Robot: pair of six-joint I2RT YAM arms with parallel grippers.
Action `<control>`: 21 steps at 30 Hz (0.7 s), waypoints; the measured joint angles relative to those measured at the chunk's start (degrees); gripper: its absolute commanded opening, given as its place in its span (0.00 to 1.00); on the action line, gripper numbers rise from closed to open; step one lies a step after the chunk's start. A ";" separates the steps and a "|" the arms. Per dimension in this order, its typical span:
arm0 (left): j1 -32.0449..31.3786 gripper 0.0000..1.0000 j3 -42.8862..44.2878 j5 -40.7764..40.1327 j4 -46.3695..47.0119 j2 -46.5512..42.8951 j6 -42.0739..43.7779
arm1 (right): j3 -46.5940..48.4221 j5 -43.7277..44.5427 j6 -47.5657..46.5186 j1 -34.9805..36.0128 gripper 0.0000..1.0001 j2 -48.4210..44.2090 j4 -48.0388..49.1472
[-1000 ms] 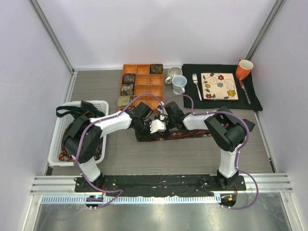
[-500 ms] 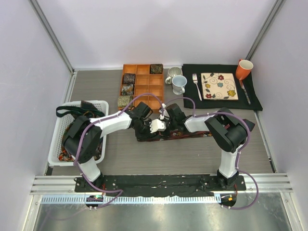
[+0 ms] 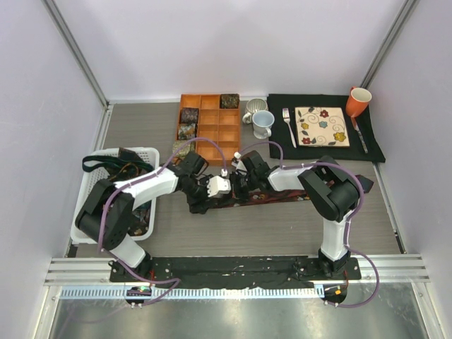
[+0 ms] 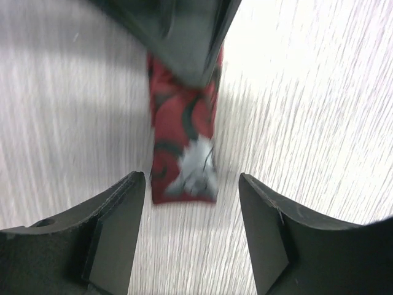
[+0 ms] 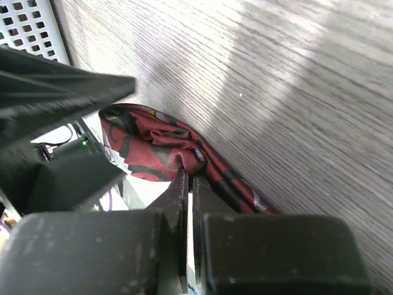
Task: Roll the ties
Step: Roll the tie at the center of the board.
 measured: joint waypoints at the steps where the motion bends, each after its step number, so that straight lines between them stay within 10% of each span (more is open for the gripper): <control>1: 0.48 0.66 -0.37 0.02 -0.02 -0.59 0.31 | 0.04 -0.02 -0.09 0.00 0.01 0.04 -0.02; 14: 1.03 0.35 0.96 3.34 0.04 -0.31 -1.05 | 1.57 -0.55 -1.68 0.00 0.01 0.85 -1.70; 21: 0.59 0.38 4.15 5.31 -0.57 0.35 -3.69 | 1.57 -0.55 -1.70 0.00 0.01 0.85 -1.77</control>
